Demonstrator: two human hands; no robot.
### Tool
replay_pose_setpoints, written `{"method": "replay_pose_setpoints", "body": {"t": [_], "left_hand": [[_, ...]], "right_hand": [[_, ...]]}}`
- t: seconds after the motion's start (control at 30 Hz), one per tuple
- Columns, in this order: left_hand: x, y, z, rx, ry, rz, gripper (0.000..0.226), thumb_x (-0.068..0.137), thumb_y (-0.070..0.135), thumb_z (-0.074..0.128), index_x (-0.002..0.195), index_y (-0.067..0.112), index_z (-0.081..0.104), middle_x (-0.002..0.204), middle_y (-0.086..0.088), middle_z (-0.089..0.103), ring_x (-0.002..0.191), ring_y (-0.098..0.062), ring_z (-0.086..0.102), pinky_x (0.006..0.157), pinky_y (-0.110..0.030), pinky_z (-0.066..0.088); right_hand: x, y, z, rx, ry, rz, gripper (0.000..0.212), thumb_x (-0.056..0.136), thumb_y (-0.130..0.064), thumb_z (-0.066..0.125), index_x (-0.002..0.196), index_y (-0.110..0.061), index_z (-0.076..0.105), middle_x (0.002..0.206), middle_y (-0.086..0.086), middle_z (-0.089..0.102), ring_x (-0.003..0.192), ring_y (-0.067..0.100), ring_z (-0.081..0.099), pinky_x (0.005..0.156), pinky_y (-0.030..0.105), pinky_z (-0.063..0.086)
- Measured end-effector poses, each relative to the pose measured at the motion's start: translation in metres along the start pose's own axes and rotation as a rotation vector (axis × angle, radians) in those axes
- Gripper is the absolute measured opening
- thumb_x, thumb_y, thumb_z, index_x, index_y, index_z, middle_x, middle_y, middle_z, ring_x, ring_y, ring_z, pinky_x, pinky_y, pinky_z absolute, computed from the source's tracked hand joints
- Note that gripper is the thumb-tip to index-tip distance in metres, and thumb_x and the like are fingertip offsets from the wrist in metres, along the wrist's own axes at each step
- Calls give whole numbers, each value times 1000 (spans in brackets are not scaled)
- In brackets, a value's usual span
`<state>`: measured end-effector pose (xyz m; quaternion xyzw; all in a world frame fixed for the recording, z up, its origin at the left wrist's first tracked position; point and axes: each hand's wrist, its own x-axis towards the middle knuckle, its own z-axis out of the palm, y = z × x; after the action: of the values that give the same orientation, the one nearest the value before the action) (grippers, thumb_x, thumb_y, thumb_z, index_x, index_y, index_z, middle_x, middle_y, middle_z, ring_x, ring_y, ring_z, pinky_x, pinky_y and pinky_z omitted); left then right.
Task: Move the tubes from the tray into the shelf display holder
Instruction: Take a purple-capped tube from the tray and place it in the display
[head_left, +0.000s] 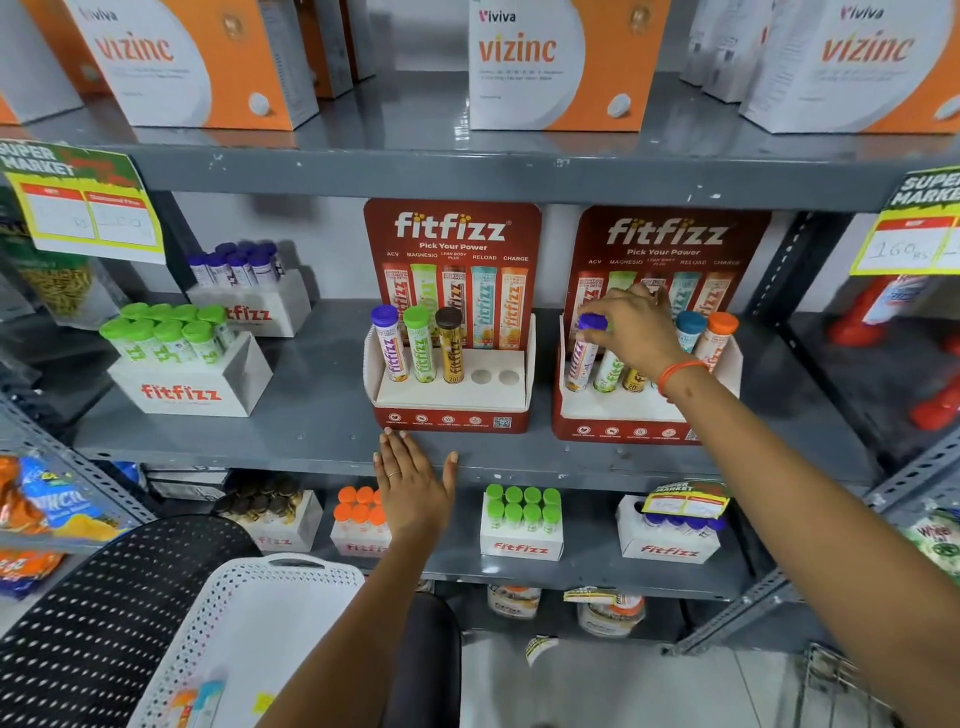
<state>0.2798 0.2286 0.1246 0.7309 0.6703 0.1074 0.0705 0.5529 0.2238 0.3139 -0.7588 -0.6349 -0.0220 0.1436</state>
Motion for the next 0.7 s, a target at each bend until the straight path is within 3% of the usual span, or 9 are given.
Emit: {"method": "replay_pose_setpoints", "body": {"t": [0.1, 0.2, 0.3, 0.4, 0.53, 0.6, 0.7], "left_hand": [[0, 0, 0, -2, -3, 0, 100, 72, 69, -22, 146, 2, -8, 158, -18, -2, 146, -31, -2, 114, -38, -8], [1, -1, 2, -8, -4, 3, 99, 73, 69, -21, 146, 3, -8, 158, -18, -2, 146, -31, -2, 114, -38, -8], [2, -1, 3, -3, -5, 4, 99, 74, 69, -20, 146, 3, -8, 158, -17, -1, 146, -31, -2, 113, -38, -9], [3, -2, 4, 14, -8, 0, 97, 75, 70, -19, 146, 3, -8, 158, -17, -1, 145, -31, -2, 113, -39, -9], [4, -3, 7, -6, -21, -4, 90, 84, 67, -1, 146, 2, -8, 158, -19, 0, 146, -32, -1, 117, -41, -4], [4, -5, 4, -33, -35, 13, 89, 84, 66, 2, 145, 2, -9, 158, -20, -2, 146, -31, -2, 119, -42, -3], [-8, -18, -8, -104, 50, 50, 87, 87, 64, 2, 146, 1, 0, 157, -20, 5, 146, -29, 2, 119, -40, -1]], "right_hand": [[1, 2, -3, 117, -45, 16, 45, 88, -22, 63, 131, -23, 52, 131, 13, 57, 125, 32, 39, 105, 49, 33], [1, 0, -5, 107, -62, 37, 52, 86, -24, 65, 135, -22, 47, 132, 15, 55, 127, 33, 39, 109, 53, 32], [-1, -2, -5, 80, 14, 29, 38, 85, -27, 66, 122, -19, 58, 126, 12, 60, 120, 33, 43, 102, 50, 35], [-3, -2, -3, 91, 37, 15, 35, 87, -24, 64, 121, -19, 60, 127, 10, 62, 121, 32, 43, 103, 50, 33], [-4, -5, -1, 47, -14, 68, 64, 85, -27, 66, 141, -18, 36, 141, 15, 48, 132, 35, 35, 111, 51, 28], [-12, -21, 4, 60, 104, 73, 74, 84, -35, 66, 144, -15, 27, 145, 19, 40, 134, 37, 33, 113, 52, 29], [-40, -73, 30, 379, 396, -23, 55, 89, -29, 58, 137, -11, 38, 137, 20, 44, 129, 32, 37, 111, 38, 31]]}}
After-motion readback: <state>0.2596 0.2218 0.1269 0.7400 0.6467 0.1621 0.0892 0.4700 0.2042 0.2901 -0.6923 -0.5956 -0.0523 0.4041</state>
